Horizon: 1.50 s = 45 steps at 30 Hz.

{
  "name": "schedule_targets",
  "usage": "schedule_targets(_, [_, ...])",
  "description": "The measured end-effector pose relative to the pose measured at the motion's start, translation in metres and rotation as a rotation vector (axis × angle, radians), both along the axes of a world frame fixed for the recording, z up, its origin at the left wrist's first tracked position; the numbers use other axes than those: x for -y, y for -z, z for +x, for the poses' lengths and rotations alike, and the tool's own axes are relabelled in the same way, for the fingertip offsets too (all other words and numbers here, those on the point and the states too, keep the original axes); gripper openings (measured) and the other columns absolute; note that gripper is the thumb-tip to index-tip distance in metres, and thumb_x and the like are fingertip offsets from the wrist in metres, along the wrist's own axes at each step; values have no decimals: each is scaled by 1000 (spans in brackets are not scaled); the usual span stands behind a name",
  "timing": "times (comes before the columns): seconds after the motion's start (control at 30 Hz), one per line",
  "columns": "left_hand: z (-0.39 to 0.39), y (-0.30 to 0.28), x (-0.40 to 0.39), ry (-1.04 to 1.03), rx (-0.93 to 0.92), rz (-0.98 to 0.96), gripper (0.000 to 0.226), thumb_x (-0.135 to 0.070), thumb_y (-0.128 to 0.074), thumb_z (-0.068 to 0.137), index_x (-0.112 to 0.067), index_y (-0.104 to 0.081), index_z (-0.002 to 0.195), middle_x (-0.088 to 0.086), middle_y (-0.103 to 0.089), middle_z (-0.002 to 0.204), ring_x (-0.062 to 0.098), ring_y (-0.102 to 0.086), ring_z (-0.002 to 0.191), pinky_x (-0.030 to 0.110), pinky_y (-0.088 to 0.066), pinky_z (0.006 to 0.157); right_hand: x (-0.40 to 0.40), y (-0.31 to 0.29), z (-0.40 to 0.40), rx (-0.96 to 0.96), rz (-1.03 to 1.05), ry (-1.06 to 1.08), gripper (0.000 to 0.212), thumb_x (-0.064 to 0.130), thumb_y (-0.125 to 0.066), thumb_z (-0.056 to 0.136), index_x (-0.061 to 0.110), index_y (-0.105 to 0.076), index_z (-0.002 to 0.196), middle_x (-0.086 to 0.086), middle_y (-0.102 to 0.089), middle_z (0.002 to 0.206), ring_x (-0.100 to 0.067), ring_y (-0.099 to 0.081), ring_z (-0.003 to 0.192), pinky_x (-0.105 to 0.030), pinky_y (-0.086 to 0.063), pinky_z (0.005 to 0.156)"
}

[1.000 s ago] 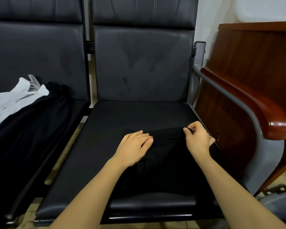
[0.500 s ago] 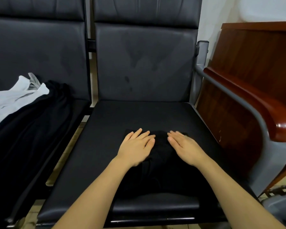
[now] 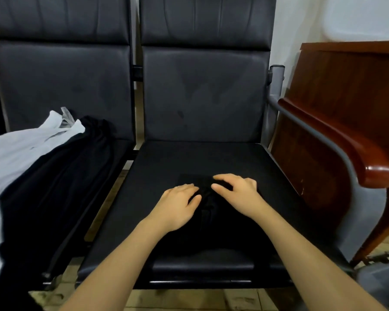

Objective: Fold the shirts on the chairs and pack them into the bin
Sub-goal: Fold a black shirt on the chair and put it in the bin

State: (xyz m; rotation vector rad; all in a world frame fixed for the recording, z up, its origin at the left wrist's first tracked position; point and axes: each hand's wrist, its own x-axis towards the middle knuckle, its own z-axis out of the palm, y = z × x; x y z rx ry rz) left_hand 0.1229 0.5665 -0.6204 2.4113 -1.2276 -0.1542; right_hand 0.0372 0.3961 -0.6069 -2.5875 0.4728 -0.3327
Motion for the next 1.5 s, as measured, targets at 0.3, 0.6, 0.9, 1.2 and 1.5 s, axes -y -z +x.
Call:
schedule_targets(0.3, [-14,7,-35,59,-15,185,51,-45,-20,102,-28,-21,150,-9,-12,158,6,-5,145,28,-2,115,-27,20,4,-45,75,106,52,47,-59,88,34,-46,136,10,-47,137,-13,-30,133,-34,-9,108])
schedule_targets(0.6, [-27,-2,-28,83,-68,-1,51,-44,-24,101,-24,-30,147,-7,-34,151,8,-24,141,28,-13,117,-16,4,-25,406,415,4,13,33,-69,84,41,-66,94,17,-68,98,-10,-60,106,-39,-43,103])
schedule_targets(0.9, [-62,-6,11,64,-470,-305,41,-44,-32,100,-27,-54,130,-9,-61,124,0,-57,105,18,-42,95,12,-11,-89,402,543,169,31,47,-50,93,26,-72,86,4,-62,59,-6,-60,66,-39,-47,88])
schedule_targets(1.2, [-64,6,5,3,133,199,63,-56,-31,96,-28,-17,151,-2,-10,159,19,-6,146,41,-9,118,-16,1,-72,181,16,49,31,28,-51,97,15,-62,122,1,-58,124,-15,-54,117,-35,-39,104])
schedule_targets(1.5, [-50,16,-21,6,43,359,72,-71,-18,90,-37,4,150,-4,12,158,13,15,145,41,6,119,-1,29,-89,-372,-181,12,58,56,-16,99,34,-10,152,10,-2,160,-11,1,147,-35,4,118])
